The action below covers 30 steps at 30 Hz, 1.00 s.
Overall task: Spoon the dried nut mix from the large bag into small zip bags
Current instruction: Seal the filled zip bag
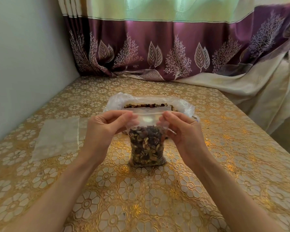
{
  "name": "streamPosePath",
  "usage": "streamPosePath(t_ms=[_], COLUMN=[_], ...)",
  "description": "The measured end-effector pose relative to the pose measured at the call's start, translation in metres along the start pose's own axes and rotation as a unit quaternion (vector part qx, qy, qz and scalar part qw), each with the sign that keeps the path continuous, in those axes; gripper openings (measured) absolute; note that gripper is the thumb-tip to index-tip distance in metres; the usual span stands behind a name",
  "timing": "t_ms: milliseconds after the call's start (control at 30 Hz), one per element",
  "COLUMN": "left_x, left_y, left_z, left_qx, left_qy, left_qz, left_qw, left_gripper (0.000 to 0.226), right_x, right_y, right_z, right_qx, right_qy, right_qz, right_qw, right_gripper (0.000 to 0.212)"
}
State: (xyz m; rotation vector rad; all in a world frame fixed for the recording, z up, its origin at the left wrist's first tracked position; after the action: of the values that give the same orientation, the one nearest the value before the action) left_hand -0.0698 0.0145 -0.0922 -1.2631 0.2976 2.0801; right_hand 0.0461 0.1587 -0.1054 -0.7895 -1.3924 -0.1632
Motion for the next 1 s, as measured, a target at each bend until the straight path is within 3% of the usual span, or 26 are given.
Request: streamPosePath(t_ms=[433,567,767,1000], left_x=[0.0,-0.001,0.002,-0.007], left_y=[0.005,0.002,-0.001,-0.003], left_z=[0.003,0.003,0.003,0.001], left_qx=[0.006,0.039,0.06,0.062], left_qy=[-0.004,-0.01,-0.02,-0.073], left_qz=[0.015,0.028,0.107,0.179], left_qw=[1.0,0.999,0.992,0.979], left_gripper=[0.018,0.014,0.024,0.019], right_x=[0.004,0.006,0.013,0.012], right_y=[0.003,0.003,-0.001,-0.001], right_z=[0.0,0.001,-0.001,0.0], right_qx=[-0.031,-0.023,0.01,0.03], right_qy=[0.036,0.066,0.124,0.119], right_qz=[-0.035,-0.084,-0.173,-0.16], right_qw=[0.998,0.994,0.977,0.979], right_gripper=[0.017,0.008,0.01,0.013])
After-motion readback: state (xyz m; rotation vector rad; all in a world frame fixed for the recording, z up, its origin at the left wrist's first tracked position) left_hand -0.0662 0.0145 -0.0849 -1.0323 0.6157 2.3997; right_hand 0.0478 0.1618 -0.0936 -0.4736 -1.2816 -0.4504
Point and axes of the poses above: each hand's wrist, its own z-axis towards the middle knuckle, its own y-axis out of the back of the hand, x = y × z, the point moved 5 cm from there along z, towards the middle knuckle, and after that the axes turned 9 degrees about -y, right-handed, at the moved point
